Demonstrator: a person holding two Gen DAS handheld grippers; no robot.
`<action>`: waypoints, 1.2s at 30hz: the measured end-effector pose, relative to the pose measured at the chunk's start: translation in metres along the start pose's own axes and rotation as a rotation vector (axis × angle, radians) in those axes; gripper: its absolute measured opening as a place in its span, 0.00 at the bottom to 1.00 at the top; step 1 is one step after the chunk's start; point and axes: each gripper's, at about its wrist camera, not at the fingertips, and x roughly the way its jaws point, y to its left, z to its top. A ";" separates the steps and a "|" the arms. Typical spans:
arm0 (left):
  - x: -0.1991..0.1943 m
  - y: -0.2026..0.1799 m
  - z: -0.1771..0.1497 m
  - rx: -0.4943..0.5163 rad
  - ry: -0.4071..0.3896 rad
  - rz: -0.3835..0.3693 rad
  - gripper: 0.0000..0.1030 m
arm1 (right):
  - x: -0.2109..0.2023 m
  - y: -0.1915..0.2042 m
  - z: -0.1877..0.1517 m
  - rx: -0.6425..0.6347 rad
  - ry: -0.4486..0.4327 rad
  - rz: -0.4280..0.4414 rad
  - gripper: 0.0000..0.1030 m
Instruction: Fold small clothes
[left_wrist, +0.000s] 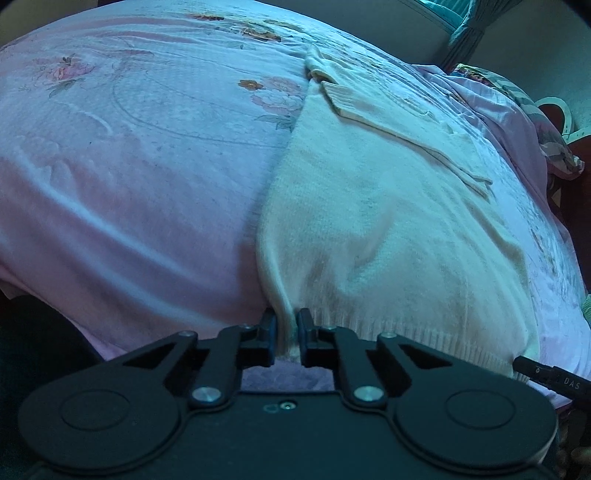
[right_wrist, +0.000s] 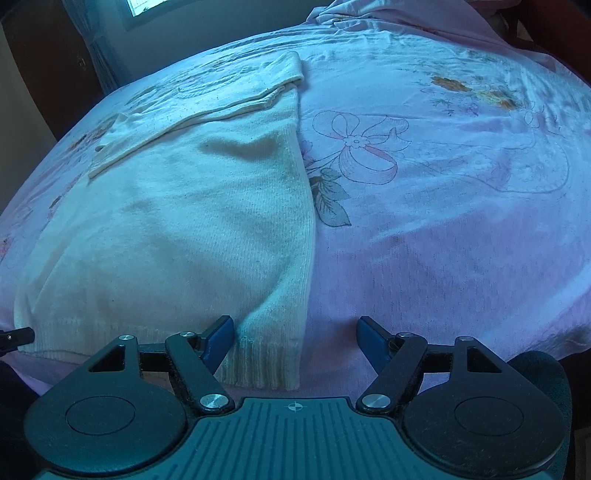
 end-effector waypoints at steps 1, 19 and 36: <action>-0.001 0.000 0.000 -0.004 0.001 -0.012 0.04 | 0.000 -0.001 0.001 0.005 0.004 0.010 0.44; 0.007 -0.055 0.096 0.057 -0.140 -0.183 0.02 | 0.001 0.011 0.099 0.093 -0.131 0.234 0.05; 0.055 -0.052 0.157 0.190 -0.099 -0.031 0.19 | 0.053 -0.009 0.172 0.102 -0.186 0.100 0.81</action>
